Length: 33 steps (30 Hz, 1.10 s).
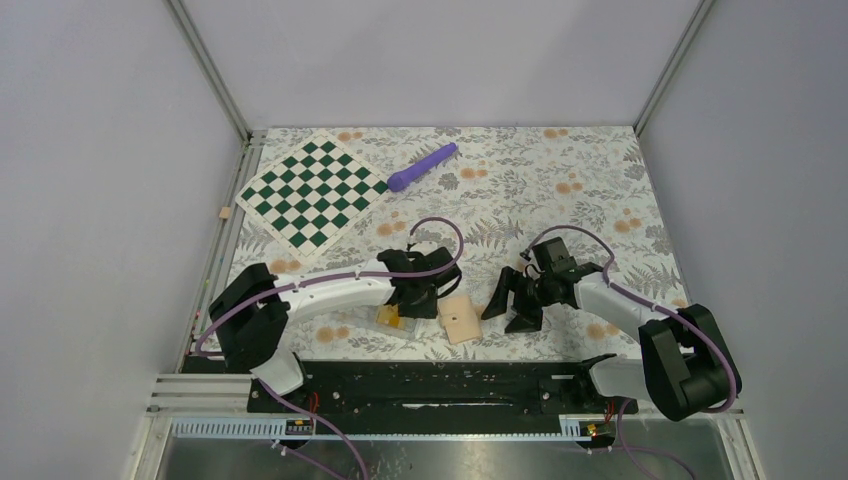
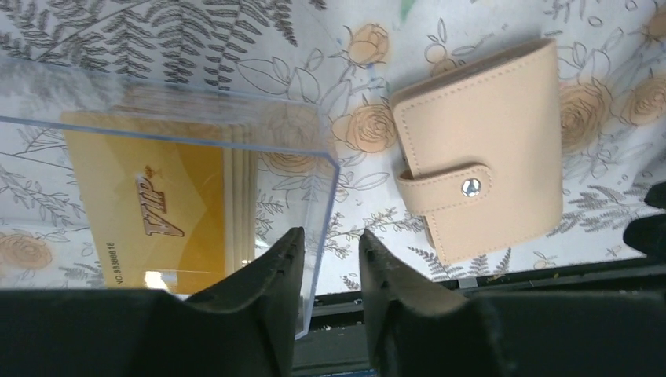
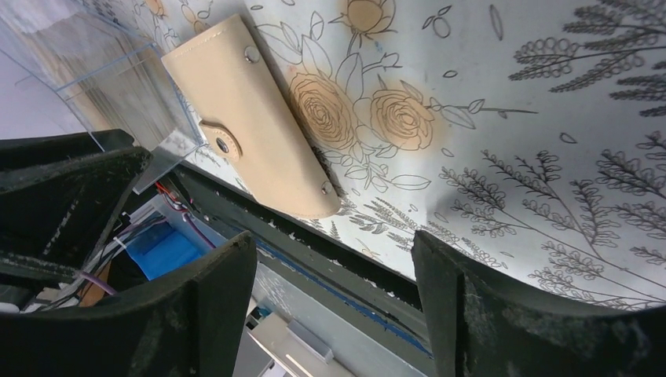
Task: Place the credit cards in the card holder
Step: Move the storage box to the center of the board.
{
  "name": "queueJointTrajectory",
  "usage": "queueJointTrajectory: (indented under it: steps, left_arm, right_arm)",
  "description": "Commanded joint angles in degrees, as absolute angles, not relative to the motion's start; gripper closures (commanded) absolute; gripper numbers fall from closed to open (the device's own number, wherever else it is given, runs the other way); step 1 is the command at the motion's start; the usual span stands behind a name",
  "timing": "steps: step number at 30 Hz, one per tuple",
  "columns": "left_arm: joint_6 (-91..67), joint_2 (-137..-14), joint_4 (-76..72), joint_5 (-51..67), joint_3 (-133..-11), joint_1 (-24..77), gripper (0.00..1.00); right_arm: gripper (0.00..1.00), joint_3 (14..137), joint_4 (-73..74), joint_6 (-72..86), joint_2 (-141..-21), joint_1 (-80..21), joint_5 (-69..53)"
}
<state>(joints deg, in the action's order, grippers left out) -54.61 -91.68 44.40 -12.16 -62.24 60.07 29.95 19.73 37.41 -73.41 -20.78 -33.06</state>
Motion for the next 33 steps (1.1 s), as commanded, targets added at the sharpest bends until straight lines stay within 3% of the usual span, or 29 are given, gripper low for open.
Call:
queueJointTrajectory:
  steps: [1, 6, 20, 22, 27, 33]
  left_arm:
    - [-53.8, -91.7, 47.8, -16.8, -64.6, 60.1, 0.73]
    - [-52.2, -91.5, 50.6, -19.9, -65.3, 58.6, 0.88]
    - [-47.3, -88.2, 52.6, -22.3, -60.7, 49.8, 0.9]
    - [-46.7, -87.2, 52.5, -22.0, -61.2, 49.7, 0.81]
    - [-46.9, -84.6, 53.2, -21.0, -64.4, 51.0, 0.47]
    - [-51.3, -83.0, 53.8, -21.9, -69.7, 56.3, 0.33]
  right_arm:
    - [0.21, 32.1, 18.6, 37.4, -73.6, -22.1, -35.3]
    - [0.21, 33.0, 18.6, 37.7, -74.8, -23.3, -35.4]
    - [0.25, 37.5, 20.4, 37.0, -79.1, -27.8, -29.8]
    - [0.25, 37.6, 20.6, 36.9, -79.2, -28.4, -28.7]
    - [0.29, 38.3, 20.2, 36.7, -81.6, -29.5, -29.2]
    - [0.3, 37.9, 18.7, 37.0, -83.9, -30.5, -29.8]
